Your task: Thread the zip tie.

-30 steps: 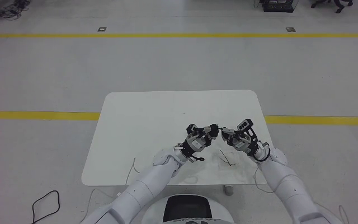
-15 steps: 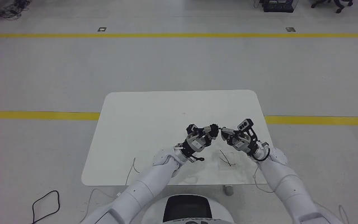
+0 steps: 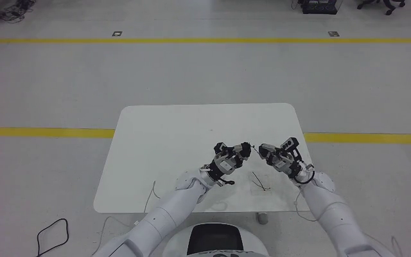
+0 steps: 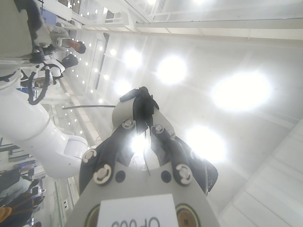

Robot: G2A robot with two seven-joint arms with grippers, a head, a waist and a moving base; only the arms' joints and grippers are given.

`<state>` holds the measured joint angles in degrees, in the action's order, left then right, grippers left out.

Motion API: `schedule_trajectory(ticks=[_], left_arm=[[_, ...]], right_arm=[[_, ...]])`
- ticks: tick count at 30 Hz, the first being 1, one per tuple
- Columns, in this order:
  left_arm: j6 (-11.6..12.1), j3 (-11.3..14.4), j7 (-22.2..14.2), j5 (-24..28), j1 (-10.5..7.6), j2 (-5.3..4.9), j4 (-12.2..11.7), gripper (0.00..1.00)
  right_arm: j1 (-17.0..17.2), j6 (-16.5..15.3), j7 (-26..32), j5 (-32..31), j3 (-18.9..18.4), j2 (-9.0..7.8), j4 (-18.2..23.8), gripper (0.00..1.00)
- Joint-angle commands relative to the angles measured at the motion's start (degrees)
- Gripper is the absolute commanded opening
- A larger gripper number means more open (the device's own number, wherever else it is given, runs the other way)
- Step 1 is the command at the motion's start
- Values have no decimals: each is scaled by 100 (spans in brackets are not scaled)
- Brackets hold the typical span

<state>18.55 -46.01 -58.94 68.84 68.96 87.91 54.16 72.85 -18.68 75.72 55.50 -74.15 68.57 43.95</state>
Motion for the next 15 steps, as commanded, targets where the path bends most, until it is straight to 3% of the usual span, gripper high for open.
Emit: schedule_trajectory(ticks=[1,10,11,15], left_arm=[[0,0,0,0,0,0,0,0],[0,0,0,0,0,0,0,0],[-7,-11,146,-7,23,-2,22,0],[-120,-105,334,324,221,-4,337,0]], right_arm=[[42,-44,116,172,-121,-15,84,100],[55,-55,134,215,-147,-18,103,100],[68,-61,43,199,-151,-16,139,100],[263,-80,-256,88,-337,-49,530,100]])
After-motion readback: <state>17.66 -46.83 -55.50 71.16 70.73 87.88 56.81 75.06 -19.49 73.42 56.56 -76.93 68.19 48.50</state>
